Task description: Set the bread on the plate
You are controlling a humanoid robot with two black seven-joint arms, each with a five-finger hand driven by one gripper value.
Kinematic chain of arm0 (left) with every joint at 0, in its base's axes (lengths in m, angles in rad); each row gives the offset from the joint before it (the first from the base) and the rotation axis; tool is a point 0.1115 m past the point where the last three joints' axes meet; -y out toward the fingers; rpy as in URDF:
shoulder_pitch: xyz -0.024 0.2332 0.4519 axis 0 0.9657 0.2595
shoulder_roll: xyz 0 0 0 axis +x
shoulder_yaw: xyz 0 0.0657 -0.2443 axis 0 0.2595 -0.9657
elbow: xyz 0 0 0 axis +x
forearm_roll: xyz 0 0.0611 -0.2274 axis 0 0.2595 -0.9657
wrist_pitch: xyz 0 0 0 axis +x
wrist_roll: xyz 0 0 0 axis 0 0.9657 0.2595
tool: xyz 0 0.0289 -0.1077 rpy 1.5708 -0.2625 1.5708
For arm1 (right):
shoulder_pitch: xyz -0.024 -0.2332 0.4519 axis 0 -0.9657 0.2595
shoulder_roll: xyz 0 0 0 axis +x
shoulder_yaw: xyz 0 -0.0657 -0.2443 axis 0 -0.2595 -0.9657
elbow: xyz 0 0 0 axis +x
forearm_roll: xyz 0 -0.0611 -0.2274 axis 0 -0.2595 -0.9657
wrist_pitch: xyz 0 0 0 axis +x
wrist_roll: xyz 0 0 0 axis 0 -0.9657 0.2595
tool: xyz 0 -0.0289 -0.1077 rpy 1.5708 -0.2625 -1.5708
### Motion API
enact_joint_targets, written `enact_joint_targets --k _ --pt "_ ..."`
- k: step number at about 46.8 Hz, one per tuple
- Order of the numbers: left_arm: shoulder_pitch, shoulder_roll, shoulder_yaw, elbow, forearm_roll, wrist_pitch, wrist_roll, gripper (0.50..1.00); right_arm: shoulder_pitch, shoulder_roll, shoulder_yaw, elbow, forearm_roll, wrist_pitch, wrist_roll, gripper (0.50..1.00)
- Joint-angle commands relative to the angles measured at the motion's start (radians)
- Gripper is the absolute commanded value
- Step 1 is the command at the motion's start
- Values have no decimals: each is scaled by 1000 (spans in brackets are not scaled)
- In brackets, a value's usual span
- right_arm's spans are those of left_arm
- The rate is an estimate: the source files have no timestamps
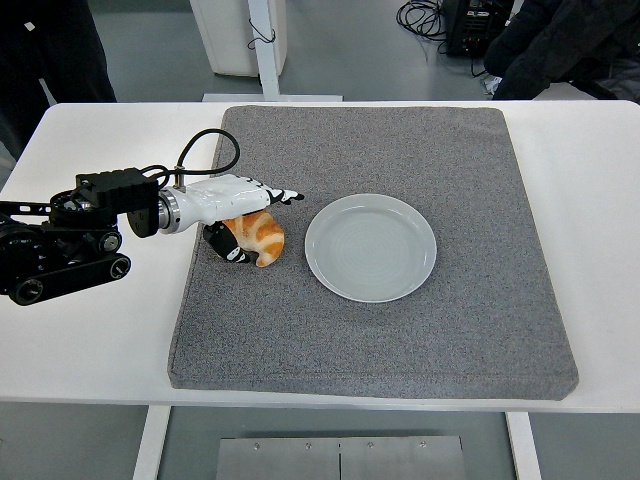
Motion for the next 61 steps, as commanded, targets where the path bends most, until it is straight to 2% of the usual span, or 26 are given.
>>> enact_joint_targets --k 1,4,10,15,17,18,43,49,61 --pt "5 -3 -1 12 0 14 0 852 -2 0 -1 0 0 0 0 1000" --pt "9 -4 -1 15 0 26 0 840 -3 0 0 1 0 0 0 1000" --pt "17 -15 -1 26 -1 32 0 765 -3 0 0 0 0 0 0 1000" --pt "17 -18 -8 26 -1 32 0 621 -3 0 0 0 0 0 0 1000" --pt "17 -18 -8 27 -4 32 2 515 -3 0 0 0 0 0 0 1000" --pt "17 -18 -8 27 -6 32 5 500 -3 0 0 0 0 0 0 1000" --pt "-8 -13 -14 40 -12 29 -8 500 -3 0 0 1 0 0 0 1000" --pt "-49 -12 -24 37 -16 22 -8 500 -3 0 -1 1 0 0 0 1000" --pt "-192 -4 -29 35 -42 -3 -8 500 -3 0 0 1 0 0 0 1000"
